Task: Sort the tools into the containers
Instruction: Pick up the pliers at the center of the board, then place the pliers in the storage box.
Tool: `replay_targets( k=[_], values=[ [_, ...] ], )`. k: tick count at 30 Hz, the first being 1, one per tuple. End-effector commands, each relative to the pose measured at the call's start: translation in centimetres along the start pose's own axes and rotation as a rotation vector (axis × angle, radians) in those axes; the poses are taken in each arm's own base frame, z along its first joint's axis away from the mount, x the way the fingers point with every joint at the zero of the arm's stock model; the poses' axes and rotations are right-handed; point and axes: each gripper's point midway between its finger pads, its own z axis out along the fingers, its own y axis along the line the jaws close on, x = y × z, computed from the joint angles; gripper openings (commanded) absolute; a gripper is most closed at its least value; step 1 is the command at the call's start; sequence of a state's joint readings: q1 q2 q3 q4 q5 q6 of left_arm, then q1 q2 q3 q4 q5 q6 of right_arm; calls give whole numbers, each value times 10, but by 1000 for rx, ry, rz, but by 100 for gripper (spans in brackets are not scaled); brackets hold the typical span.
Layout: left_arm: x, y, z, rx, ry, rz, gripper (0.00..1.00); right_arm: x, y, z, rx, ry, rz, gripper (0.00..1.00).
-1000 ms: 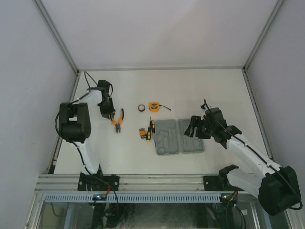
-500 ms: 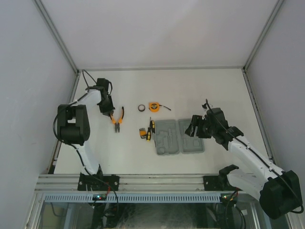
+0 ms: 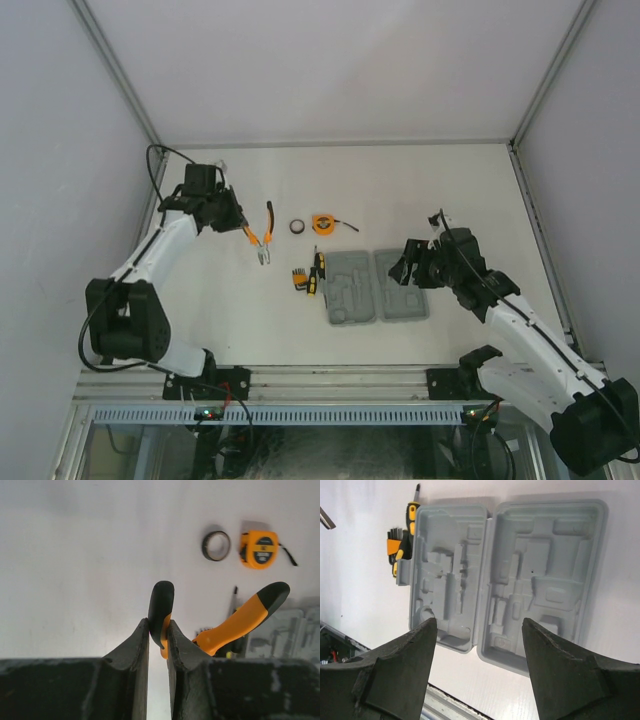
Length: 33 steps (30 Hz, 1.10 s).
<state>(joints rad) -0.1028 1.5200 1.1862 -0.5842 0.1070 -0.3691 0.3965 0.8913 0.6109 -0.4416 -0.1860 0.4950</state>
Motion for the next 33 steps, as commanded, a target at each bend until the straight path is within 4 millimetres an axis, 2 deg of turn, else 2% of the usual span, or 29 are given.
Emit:
replay_targets(
  k=[1, 4, 10, 16, 20, 26, 30, 33],
  values=[
    [-9, -47, -35, 245, -114, -18, 0, -30, 37, -12, -120, -96, -37, 69],
    [-7, -64, -50, 337, -153, -21, 0, -35, 61, -15, -186, -114, -68, 69],
    [2, -122, -86, 658, -184, -60, 0, -38, 124, -21, -386, -139, -138, 71],
    [13, -167, -122, 825, -232, 27, 0, -44, 179, -32, -597, -174, -213, 69],
    [23, -179, -129, 859, -252, 83, 0, -59, 197, -40, -641, -216, -221, 57],
    [40, -181, -124, 893, -249, 121, 0, -84, 209, -52, -647, -292, -233, 45],
    [48, -184, -124, 905, -243, 141, 0, -88, 216, -51, -659, -279, -244, 32],
    [52, -189, -125, 919, -236, 156, 0, -87, 222, -47, -680, -259, -247, 25]
  ],
)
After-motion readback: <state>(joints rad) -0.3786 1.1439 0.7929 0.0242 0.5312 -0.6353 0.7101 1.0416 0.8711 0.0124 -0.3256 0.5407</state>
